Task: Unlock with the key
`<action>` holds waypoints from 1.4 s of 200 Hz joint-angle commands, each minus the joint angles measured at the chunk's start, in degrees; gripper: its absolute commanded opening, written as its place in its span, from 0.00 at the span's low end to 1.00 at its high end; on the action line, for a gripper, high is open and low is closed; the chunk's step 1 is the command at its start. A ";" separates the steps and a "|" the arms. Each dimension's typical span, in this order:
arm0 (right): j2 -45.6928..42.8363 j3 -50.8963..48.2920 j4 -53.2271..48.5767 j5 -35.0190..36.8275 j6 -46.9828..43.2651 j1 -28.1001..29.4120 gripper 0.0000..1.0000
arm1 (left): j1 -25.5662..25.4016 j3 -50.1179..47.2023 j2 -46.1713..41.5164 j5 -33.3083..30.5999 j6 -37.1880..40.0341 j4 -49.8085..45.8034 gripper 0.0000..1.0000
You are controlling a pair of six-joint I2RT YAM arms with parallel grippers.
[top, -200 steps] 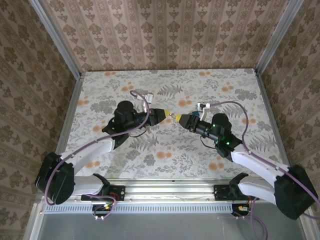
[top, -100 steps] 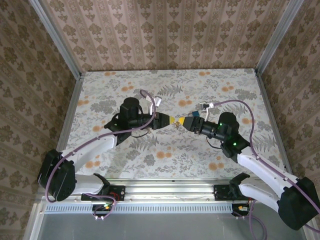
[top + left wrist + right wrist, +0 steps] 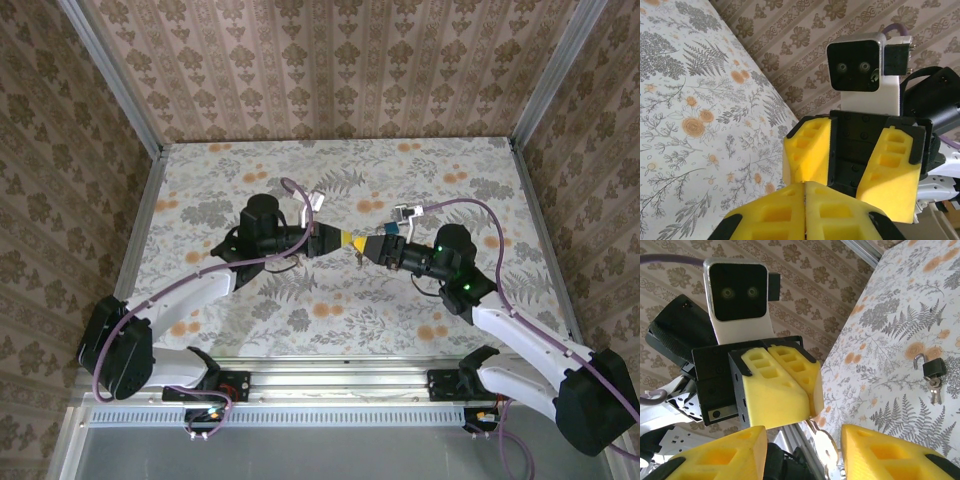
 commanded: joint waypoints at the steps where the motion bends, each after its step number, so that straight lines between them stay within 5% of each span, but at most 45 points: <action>1: 0.53 0.61 2.22 -1.55 -0.23 0.46 0.38 | -0.52 0.19 0.37 1.33 -1.23 3.88 0.00; 126: -0.25 0.62 0.56 -0.97 -2.65 0.90 0.00 | -0.58 0.33 1.11 0.91 -1.73 3.58 0.00; 152: -1.78 0.32 -1.78 1.08 -4.08 0.90 0.00 | 0.06 0.76 1.16 -1.12 -1.48 1.46 0.41; 215: -9.86 -0.77 -17.65 10.45 -7.07 -2.15 0.00 | 2.49 6.92 2.82 -10.78 6.74 -17.47 0.66; 280: -24.51 -4.48 -35.80 21.49 -7.75 -8.09 0.00 | 2.36 23.85 19.29 -15.94 13.80 -32.57 0.74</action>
